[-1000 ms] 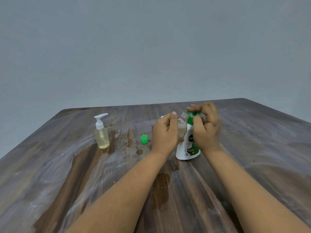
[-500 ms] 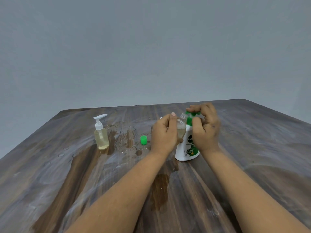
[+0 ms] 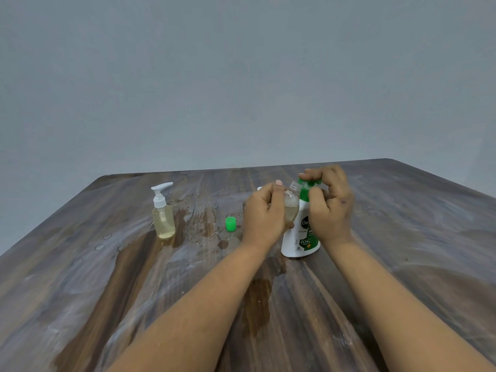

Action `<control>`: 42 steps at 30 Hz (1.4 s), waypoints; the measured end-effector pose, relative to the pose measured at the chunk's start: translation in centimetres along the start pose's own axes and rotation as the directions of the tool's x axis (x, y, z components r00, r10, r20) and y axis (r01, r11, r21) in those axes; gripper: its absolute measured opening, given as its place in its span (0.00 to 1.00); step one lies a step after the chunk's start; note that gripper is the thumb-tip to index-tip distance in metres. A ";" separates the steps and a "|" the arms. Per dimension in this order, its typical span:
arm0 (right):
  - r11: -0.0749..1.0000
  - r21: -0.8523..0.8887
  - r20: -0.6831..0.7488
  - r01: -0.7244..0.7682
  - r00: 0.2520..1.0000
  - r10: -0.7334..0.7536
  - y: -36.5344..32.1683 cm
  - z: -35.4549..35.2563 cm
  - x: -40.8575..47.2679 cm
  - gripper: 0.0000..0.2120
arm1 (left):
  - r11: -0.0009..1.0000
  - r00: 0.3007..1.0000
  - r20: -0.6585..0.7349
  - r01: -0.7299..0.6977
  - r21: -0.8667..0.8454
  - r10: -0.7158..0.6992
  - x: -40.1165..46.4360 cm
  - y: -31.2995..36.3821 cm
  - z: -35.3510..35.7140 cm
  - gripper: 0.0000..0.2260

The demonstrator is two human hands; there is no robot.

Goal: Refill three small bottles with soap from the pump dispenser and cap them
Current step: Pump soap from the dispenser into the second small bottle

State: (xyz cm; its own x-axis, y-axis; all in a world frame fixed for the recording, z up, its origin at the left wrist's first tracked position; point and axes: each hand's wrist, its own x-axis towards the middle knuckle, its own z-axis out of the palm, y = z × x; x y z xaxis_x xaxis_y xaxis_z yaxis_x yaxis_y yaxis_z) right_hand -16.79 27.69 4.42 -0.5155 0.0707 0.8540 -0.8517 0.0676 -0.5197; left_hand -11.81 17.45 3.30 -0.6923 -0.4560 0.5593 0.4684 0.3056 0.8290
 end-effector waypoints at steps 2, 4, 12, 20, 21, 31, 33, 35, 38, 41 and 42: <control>1.000 0.006 -0.001 0.001 1.000 -0.001 0.0 -0.1 0.0 0.14 | 1.000 1.000 0.005 0.010 -0.010 -0.009 0.0 0.1 0.0 0.21; 0.999 -0.006 0.012 0.037 0.999 -0.037 -0.1 -0.1 -0.1 0.15 | 1.000 1.000 0.011 0.018 -0.016 -0.018 0.0 0.1 0.0 0.21; 1.000 0.003 0.012 0.020 1.000 -0.020 -0.2 -0.1 -0.1 0.15 | 1.000 1.000 0.000 0.025 -0.003 -0.025 -0.1 0.3 0.0 0.21; 1.000 0.004 0.021 0.029 0.999 -0.029 -0.3 -0.2 -0.1 0.15 | 1.000 1.000 0.002 0.008 0.008 -0.008 0.0 0.3 0.0 0.21; 0.999 0.001 0.024 0.037 0.999 -0.037 -0.4 -0.2 -0.1 0.15 | 1.000 1.000 0.002 0.008 0.008 -0.008 0.0 0.2 -0.1 0.21; 1.000 -0.019 0.013 0.007 1.000 -0.007 -0.2 -0.1 0.0 0.14 | 1.000 1.000 -0.004 0.009 0.005 -0.009 -0.1 0.3 0.0 0.21; 0.999 -0.019 0.020 0.027 0.999 -0.026 -0.2 -0.2 0.0 0.15 | 1.000 1.000 -0.002 0.012 -0.006 -0.012 -0.1 0.3 0.0 0.21; 0.998 -0.025 0.029 0.061 0.998 -0.060 -0.2 -0.2 -0.1 0.17 | 1.000 1.000 0.002 0.015 -0.008 -0.015 -0.1 0.3 0.0 0.21; 0.998 -0.015 0.024 0.062 0.998 -0.062 -0.2 -0.2 -0.1 0.17 | 1.000 1.000 0.004 0.013 -0.007 -0.013 0.0 0.3 -0.1 0.21; 0.999 -0.023 0.023 0.044 0.999 -0.044 -0.2 -0.2 0.0 0.15 | 1.000 1.000 0.011 0.021 -0.017 -0.021 0.0 0.3 0.0 0.21; 0.999 -0.028 0.023 0.041 0.999 -0.041 -0.1 -0.2 0.0 0.14 | 0.999 1.000 0.012 0.022 -0.024 -0.022 0.0 0.3 0.0 0.21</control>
State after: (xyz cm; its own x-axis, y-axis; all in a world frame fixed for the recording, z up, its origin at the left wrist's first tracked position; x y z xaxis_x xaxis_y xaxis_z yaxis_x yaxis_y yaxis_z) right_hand -16.65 27.85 4.49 -0.4824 0.0450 0.8748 -0.8693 0.0981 -0.4845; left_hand -11.63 17.52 3.50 -0.7089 -0.4525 0.5410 0.4661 0.2751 0.8409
